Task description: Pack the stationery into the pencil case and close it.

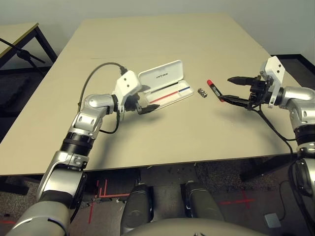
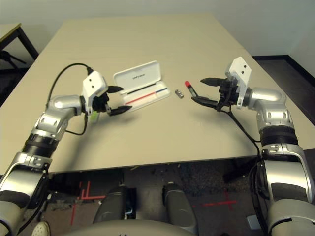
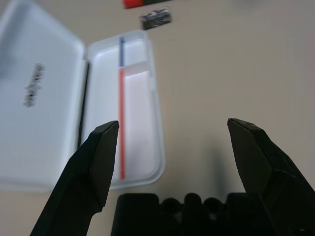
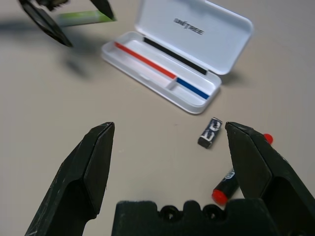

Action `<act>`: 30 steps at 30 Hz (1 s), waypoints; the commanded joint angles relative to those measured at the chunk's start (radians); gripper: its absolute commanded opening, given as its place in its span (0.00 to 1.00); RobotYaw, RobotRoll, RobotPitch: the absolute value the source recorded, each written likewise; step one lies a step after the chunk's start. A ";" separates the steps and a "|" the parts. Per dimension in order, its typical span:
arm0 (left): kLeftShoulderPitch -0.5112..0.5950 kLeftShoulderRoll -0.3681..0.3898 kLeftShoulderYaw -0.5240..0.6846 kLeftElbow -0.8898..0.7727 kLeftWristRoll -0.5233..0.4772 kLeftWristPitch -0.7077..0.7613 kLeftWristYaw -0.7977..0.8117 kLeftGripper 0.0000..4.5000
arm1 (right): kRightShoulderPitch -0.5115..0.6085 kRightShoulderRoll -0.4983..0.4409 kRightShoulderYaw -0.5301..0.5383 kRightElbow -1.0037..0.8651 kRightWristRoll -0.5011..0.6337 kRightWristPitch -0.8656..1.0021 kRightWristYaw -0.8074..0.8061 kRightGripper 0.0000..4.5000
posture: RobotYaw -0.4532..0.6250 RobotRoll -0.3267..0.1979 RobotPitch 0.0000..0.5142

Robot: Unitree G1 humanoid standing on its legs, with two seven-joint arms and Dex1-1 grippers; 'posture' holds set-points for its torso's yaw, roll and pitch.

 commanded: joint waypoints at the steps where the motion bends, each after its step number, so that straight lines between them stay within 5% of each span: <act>1: -0.027 -0.015 -0.038 0.048 0.051 -0.026 -0.020 0.99 | -0.008 -0.007 0.012 -0.018 0.002 0.009 0.023 1.00 | 0.33 0.62 0.07; 18: -0.092 -0.112 -0.067 0.324 0.186 -0.075 0.050 0.99 | -0.033 0.009 0.014 -0.014 -0.011 -0.006 0.009 1.00 | 0.33 0.62 0.09; 22: -0.105 -0.127 -0.058 0.366 0.188 -0.051 0.050 0.79 | -0.041 0.015 0.012 -0.015 -0.012 -0.010 0.004 1.00 | 0.33 0.62 0.09; 30: -0.104 -0.128 -0.048 0.352 0.192 -0.068 0.038 0.11 | -0.039 0.008 0.007 -0.006 -0.014 -0.019 0.004 1.00 | 0.34 0.62 0.10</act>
